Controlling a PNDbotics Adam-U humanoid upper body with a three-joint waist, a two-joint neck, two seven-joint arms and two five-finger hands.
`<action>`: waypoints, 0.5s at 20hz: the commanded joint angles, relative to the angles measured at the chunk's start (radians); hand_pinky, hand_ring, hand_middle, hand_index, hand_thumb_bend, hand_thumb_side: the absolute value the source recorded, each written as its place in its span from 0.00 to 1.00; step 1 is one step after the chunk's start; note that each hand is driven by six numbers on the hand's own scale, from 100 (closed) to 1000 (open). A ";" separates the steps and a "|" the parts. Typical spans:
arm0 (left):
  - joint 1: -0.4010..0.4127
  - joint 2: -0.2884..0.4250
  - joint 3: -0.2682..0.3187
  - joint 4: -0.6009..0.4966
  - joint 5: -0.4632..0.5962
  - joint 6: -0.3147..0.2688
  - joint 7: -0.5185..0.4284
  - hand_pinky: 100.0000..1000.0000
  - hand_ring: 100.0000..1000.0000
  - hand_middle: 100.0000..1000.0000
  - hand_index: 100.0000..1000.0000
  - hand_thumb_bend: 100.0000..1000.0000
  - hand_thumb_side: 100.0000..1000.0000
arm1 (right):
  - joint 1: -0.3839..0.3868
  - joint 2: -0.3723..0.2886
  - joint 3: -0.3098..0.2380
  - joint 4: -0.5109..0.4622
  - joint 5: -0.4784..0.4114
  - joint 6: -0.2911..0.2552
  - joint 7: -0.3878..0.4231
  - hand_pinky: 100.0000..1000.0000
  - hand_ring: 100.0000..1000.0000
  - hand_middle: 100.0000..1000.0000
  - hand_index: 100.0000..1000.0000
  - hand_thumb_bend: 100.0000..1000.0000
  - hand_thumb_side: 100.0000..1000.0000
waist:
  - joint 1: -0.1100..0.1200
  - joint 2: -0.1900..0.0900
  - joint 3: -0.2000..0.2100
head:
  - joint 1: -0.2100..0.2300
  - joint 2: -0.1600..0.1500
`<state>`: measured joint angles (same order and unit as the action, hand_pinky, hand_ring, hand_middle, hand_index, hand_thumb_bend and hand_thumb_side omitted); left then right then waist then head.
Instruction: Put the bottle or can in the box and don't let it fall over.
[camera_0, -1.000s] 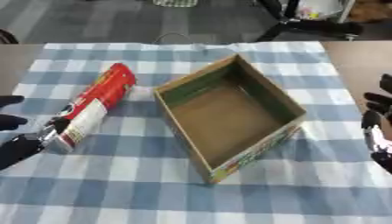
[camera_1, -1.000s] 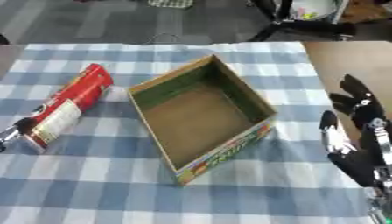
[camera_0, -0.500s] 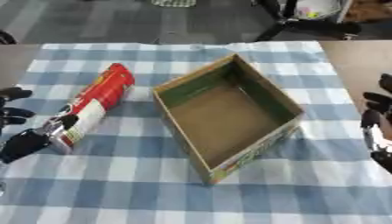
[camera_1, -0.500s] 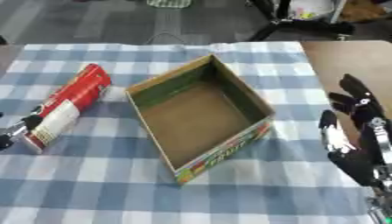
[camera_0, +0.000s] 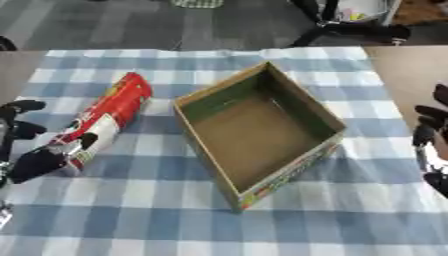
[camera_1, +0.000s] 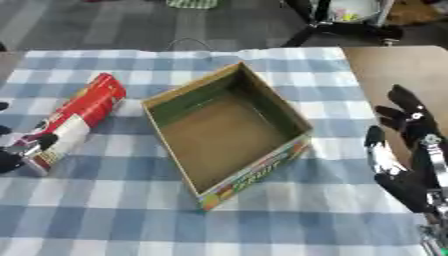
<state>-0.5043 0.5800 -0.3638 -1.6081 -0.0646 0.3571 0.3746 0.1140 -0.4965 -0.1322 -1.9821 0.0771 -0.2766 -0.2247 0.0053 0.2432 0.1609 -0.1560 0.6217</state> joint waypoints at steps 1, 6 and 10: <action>-0.021 0.014 0.003 -0.003 -0.027 0.009 -0.011 0.68 0.59 0.81 0.77 0.78 0.25 | -0.006 -0.013 -0.003 -0.018 -0.004 -0.003 0.001 0.85 0.85 1.00 0.93 0.00 0.44 | 0.002 -0.011 -0.001 | 0.001 -0.010; -0.034 0.006 -0.001 0.013 -0.047 0.029 -0.019 0.69 0.60 0.81 0.77 0.78 0.24 | -0.007 -0.012 -0.002 -0.018 -0.004 -0.003 0.002 0.85 0.85 1.00 0.93 0.00 0.44 | 0.002 -0.010 -0.002 | 0.005 -0.010; -0.045 -0.003 -0.006 0.035 -0.067 0.041 -0.016 0.69 0.60 0.82 0.77 0.78 0.23 | -0.007 -0.010 -0.001 -0.018 -0.003 -0.003 0.003 0.85 0.85 1.00 0.93 0.00 0.43 | 0.000 -0.007 -0.006 | 0.010 -0.014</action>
<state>-0.5305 0.5648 -0.3730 -1.5701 -0.1214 0.3931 0.3571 0.1134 -0.4958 -0.1285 -1.9821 0.0769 -0.2775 -0.2238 0.0053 0.2435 0.1555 -0.1500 0.6212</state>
